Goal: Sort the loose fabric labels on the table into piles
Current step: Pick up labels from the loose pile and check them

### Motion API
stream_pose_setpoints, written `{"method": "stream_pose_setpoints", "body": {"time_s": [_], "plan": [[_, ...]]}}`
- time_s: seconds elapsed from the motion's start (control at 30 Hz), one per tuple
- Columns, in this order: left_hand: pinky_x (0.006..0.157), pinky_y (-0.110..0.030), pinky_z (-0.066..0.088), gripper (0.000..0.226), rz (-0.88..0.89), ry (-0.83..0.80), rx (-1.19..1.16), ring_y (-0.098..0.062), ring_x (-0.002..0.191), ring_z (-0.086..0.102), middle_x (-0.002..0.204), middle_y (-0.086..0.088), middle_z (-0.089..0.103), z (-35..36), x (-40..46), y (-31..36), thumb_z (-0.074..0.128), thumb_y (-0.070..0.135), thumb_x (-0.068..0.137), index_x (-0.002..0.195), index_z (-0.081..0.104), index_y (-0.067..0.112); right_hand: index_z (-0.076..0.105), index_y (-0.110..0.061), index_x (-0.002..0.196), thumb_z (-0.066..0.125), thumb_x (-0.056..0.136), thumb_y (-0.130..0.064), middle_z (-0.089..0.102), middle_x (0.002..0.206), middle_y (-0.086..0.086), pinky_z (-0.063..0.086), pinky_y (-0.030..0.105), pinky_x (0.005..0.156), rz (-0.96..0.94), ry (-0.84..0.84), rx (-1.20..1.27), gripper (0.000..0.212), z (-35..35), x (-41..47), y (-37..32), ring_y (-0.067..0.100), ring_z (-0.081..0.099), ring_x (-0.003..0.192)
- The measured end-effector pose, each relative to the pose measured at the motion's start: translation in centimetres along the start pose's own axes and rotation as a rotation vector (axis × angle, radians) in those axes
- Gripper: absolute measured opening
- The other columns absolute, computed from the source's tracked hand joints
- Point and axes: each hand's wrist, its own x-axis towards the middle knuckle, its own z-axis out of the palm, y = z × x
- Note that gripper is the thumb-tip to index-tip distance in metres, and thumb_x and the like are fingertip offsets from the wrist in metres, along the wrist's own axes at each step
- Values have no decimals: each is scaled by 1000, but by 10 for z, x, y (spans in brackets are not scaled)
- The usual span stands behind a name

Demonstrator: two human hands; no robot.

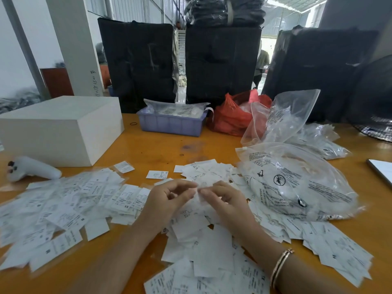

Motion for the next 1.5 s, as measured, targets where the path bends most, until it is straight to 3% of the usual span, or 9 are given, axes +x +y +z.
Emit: {"method": "stream_pose_setpoints", "body": {"time_s": [0.13,0.23,0.47,0.6,0.77,0.9,1.03,1.27,1.5], "plan": [[59,-10,48,26,-102,-66,-105,-1,65,60,79,14,67,0,-1,0,71,44,71,96,67,36,71,-29,66,69,84,-18,64,67,-13,40,10,62,75,86,122,21,2,1,-2,-3,55,65],[63,-8,47,10,-129,-23,-112,0,73,63,79,14,70,2,0,1,75,25,77,85,70,27,75,-28,79,66,86,-12,70,77,-16,43,6,68,145,118,346,19,-2,0,-4,-3,62,77],[71,-17,50,6,-199,126,-403,-7,87,67,93,1,74,-4,3,1,60,13,88,93,64,11,73,-31,91,61,89,-8,66,86,-8,42,5,68,180,20,271,26,5,-2,1,-4,59,76],[65,-15,51,10,-193,163,-429,-8,74,67,81,-1,74,-5,4,0,62,8,87,83,64,17,67,-40,99,59,89,-2,65,76,-15,46,9,66,189,153,359,40,-1,0,6,-1,64,72],[60,-8,47,15,-178,144,-337,-2,66,65,70,7,71,-1,3,0,68,39,71,79,72,27,39,-37,131,63,84,2,66,71,-10,53,23,72,195,242,597,65,-6,3,13,20,71,83],[61,-6,45,8,-88,74,-62,0,74,62,75,16,70,0,1,-1,67,39,79,74,71,34,63,-24,107,63,85,0,73,90,0,53,19,68,219,268,685,32,-10,3,13,21,70,89],[58,-7,45,11,-55,54,31,2,70,62,74,20,68,2,1,-1,73,28,79,70,69,32,69,-18,79,68,82,-9,69,83,3,51,26,77,213,289,676,10,-9,2,14,17,64,83],[59,-7,46,14,6,30,49,3,68,60,73,21,66,3,-1,1,76,23,77,70,66,31,72,-30,81,68,81,-17,74,88,-4,51,13,65,120,155,538,13,-4,-2,6,8,70,82],[57,-8,46,15,66,127,75,1,68,60,72,22,66,1,1,1,74,22,77,71,64,30,66,-31,86,67,84,-22,73,87,-3,55,41,76,41,217,264,9,-2,-7,5,18,69,84]]}}
